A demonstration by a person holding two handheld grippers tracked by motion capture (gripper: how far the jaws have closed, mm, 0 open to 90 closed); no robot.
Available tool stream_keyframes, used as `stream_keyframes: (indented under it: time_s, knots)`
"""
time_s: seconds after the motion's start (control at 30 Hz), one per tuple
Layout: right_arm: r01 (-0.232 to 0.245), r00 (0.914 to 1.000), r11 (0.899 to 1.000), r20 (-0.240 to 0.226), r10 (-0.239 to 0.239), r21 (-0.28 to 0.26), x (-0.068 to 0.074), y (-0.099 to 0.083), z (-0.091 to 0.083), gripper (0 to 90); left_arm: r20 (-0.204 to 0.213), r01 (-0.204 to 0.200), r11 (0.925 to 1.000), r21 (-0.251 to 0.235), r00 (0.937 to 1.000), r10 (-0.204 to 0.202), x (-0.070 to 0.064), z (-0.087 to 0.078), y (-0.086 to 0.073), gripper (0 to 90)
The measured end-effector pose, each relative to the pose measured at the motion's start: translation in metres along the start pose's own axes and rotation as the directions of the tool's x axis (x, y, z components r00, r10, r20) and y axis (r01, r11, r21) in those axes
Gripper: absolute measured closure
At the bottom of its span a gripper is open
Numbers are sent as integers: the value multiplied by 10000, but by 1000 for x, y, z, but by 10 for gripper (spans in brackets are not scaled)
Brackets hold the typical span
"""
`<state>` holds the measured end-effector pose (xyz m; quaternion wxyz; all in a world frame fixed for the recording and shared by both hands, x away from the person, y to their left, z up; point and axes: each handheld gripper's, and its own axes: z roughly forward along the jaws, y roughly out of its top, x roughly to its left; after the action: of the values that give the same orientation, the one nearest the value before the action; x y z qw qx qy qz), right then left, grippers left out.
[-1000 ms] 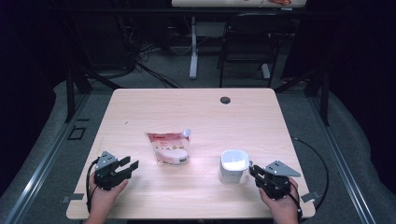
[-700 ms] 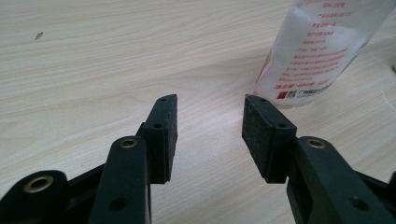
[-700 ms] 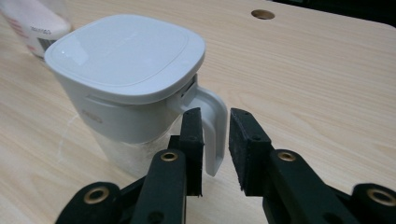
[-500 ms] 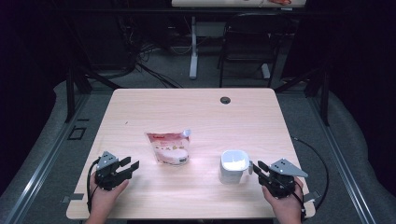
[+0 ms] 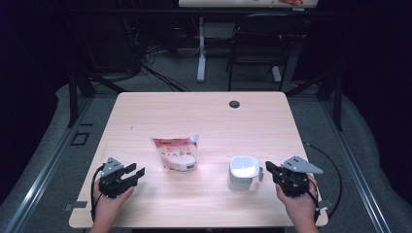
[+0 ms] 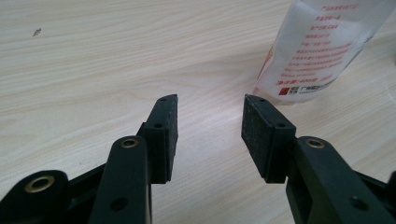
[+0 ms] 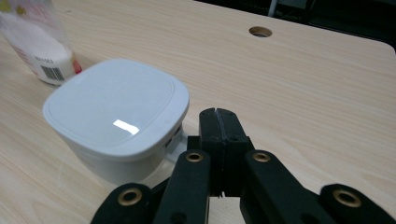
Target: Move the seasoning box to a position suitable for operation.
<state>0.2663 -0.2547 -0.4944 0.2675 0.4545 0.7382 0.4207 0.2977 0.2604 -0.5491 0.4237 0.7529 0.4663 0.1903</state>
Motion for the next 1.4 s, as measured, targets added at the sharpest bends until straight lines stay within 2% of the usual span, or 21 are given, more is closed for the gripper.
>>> stream_keyframes:
  time_s: [0.1,0.2,0.37,0.73,0.83,1.1,1.4]
  knots:
    - [-161,9994,9998,-293,163,88,-4,14,1,900,-14,9,10000,24,10000,-9,0,1,0,564]
    - [-228,9991,9997,-368,229,40,-5,25,6,900,-23,-6,10000,37,10000,6,0,2,-1,565]
    - [-196,9982,9998,-558,201,86,-2,35,7,900,-53,2,9999,123,10000,-1,0,2,-1,566]
    - [152,9950,9971,-998,-77,747,13,36,6,900,-50,-22,10000,88,10000,23,0,2,-1,565]
    - [216,9953,9956,-959,-128,912,15,38,6,900,-59,7,10000,92,10000,-6,0,2,-1,565]
    - [42,9965,9906,-831,73,1367,12,33,14,900,-39,-7,9999,107,10000,7,0,2,-1,566]
    - [-271,9945,9899,-964,408,1395,11,31,15,900,-41,-42,9999,108,10000,42,0,2,-1,565]
